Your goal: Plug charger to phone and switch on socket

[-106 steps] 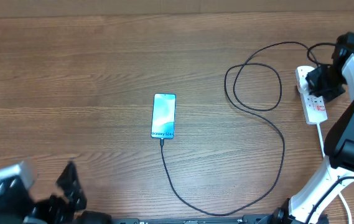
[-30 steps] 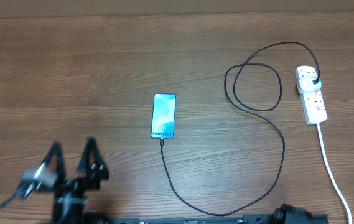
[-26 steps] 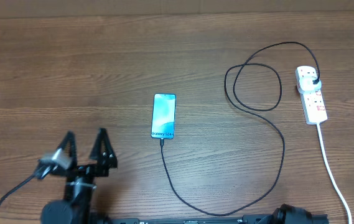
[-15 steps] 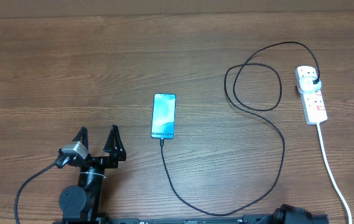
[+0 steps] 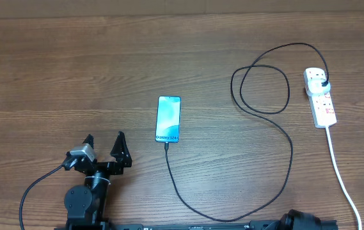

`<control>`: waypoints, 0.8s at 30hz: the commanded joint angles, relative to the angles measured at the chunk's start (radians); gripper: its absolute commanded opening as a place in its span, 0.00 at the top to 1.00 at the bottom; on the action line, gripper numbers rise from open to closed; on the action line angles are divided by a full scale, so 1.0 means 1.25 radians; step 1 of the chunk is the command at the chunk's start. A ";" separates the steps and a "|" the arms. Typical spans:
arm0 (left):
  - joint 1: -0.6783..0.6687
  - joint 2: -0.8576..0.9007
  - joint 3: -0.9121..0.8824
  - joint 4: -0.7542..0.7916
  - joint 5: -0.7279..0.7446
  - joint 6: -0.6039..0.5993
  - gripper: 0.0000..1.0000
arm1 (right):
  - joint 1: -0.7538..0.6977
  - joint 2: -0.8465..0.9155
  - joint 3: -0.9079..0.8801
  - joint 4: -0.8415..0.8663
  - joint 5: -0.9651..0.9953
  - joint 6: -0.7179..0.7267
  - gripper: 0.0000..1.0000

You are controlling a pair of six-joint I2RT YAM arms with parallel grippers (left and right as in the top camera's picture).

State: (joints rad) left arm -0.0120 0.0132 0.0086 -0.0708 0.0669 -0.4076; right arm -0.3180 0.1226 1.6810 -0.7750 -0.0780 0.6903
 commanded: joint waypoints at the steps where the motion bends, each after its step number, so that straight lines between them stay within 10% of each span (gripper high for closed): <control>1: 0.006 -0.005 -0.003 -0.003 -0.009 0.024 0.00 | 0.007 -0.023 -0.032 0.013 -0.011 0.016 0.58; 24: 0.013 -0.008 -0.003 -0.002 -0.012 0.024 0.00 | 0.063 -0.064 -0.048 0.016 -0.016 0.105 0.39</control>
State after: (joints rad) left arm -0.0109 0.0132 0.0086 -0.0708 0.0639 -0.4076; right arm -0.2565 0.0566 1.6268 -0.7441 -0.0914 0.7792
